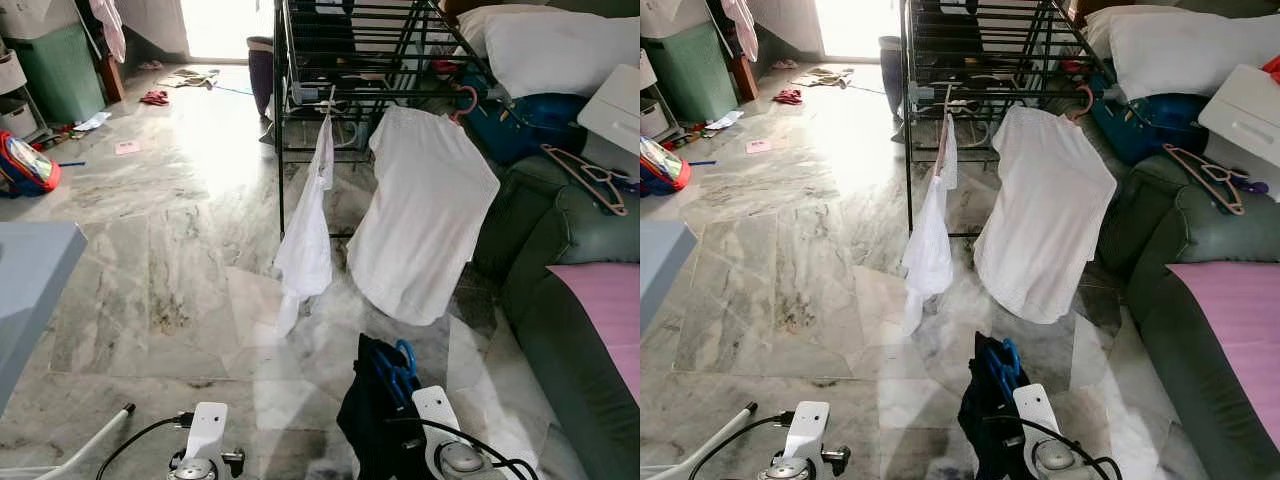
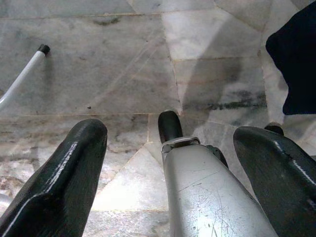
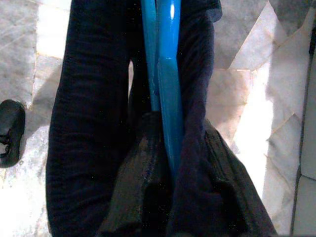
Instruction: Hang hanger
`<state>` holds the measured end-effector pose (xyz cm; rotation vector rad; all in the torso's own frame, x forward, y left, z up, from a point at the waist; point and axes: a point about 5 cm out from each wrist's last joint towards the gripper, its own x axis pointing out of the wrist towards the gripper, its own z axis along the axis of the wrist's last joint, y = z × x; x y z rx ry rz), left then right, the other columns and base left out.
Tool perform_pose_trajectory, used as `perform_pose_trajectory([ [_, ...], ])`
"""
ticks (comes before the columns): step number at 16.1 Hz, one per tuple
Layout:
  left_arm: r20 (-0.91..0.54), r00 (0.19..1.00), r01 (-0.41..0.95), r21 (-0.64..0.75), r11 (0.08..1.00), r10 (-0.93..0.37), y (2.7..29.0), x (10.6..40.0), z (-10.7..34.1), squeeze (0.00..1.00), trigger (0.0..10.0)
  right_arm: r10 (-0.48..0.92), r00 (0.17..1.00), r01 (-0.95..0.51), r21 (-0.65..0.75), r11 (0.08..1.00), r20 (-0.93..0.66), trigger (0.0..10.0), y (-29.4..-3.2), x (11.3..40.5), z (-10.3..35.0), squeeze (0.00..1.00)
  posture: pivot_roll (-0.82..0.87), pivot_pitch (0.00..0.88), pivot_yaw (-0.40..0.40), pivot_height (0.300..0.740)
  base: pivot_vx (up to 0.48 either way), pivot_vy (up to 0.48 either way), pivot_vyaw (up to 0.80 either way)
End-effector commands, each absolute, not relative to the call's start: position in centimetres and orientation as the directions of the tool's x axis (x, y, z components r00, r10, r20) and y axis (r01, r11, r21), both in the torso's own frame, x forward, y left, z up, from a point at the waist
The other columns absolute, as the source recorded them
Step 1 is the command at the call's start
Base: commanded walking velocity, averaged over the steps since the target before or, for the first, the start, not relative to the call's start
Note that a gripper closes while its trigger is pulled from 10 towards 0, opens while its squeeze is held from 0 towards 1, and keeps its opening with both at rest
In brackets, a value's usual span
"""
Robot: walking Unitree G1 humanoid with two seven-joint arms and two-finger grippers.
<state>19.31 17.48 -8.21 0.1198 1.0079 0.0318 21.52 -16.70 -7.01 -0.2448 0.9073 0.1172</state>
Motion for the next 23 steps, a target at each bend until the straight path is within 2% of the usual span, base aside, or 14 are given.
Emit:
perform_pose_trajectory([
  [1,-0.845,0.530,0.045,0.120,0.992,0.078,17.47,19.15,-8.30,0.00,10.0,-0.002,0.624,-0.204,-0.166,0.965,-0.782,10.0,-16.79,21.67,-6.89,0.00,0.10,0.012,-0.075,0.740,0.000,-0.244,0.00],
  [14,-0.843,0.533,0.066,0.130,0.989,0.075,17.38,19.33,-8.22,0.00,10.0,-0.004,0.627,-0.204,-0.170,0.964,-0.779,10.0,-16.77,21.67,-6.88,0.00,0.08,0.011,-0.065,0.740,0.000,-0.324,0.00],
  [19,-0.839,0.537,0.055,0.139,0.989,0.088,17.45,19.54,-8.10,0.00,10.0,0.040,0.646,-0.219,-0.135,0.966,-0.762,10.0,-16.27,22.23,-6.53,0.00,0.08,0.012,-0.060,0.740,0.000,0.000,0.00],
  [23,-0.837,0.538,0.056,0.151,0.987,0.097,17.61,19.70,-8.01,0.00,10.0,0.042,0.651,-0.213,-0.129,0.969,-0.758,10.0,-16.02,22.46,-6.41,0.00,0.07,0.011,-0.052,0.740,0.000,0.000,0.60],
])
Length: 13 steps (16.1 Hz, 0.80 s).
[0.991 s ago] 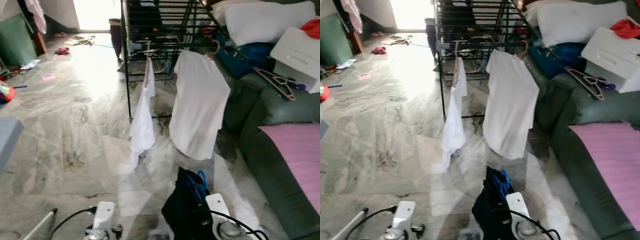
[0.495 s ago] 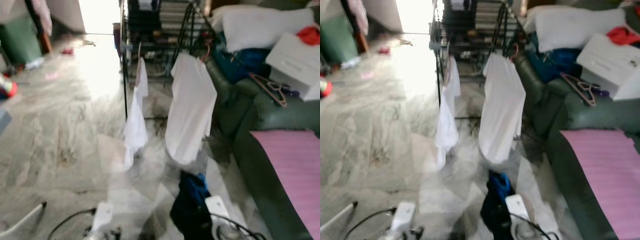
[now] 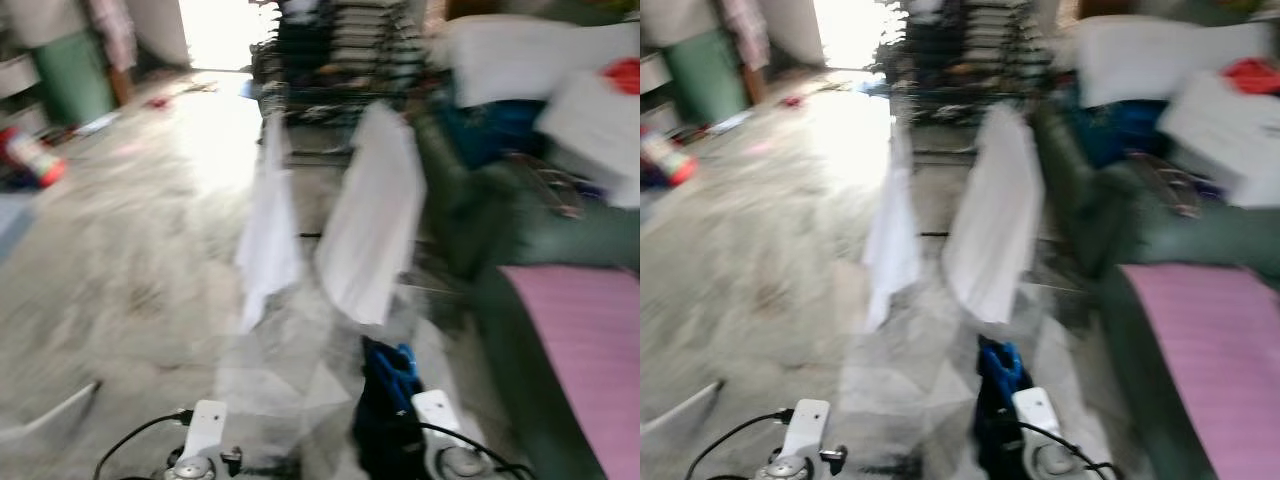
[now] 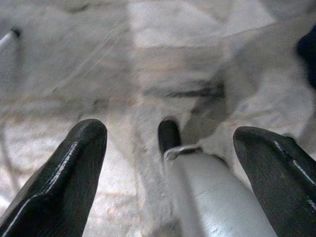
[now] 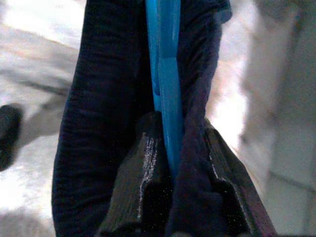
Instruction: Hang hanger
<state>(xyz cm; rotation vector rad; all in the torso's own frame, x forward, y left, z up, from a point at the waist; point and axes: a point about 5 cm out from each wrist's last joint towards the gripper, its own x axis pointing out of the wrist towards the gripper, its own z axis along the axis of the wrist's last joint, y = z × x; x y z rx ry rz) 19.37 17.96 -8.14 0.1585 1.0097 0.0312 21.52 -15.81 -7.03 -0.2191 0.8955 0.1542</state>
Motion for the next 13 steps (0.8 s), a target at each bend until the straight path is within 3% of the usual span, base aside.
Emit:
perform_pose_trajectory([
  [1,-0.837,0.538,0.055,0.152,0.987,0.099,17.64,19.72,-8.00,0.00,10.0,0.042,0.651,-0.213,-0.129,0.969,-0.758,10.0,-16.03,22.44,-6.42,0.00,0.07,0.010,-0.050,0.740,0.000,0.000,0.00],
  [6,-0.836,0.538,0.072,0.168,0.983,0.103,17.80,19.83,-7.93,0.00,10.0,0.040,0.648,-0.207,-0.125,0.970,-0.760,10.0,-16.30,22.15,-6.57,0.00,0.07,0.011,-0.044,0.740,0.000,0.000,0.19],
  [13,-0.841,0.533,0.089,0.162,0.983,0.090,17.70,19.74,-7.99,0.00,10.0,-0.039,0.639,-0.040,-0.084,0.996,-0.768,10.0,-16.96,21.76,-6.80,0.00,0.07,0.018,-0.030,0.740,0.000,0.000,0.00],
])
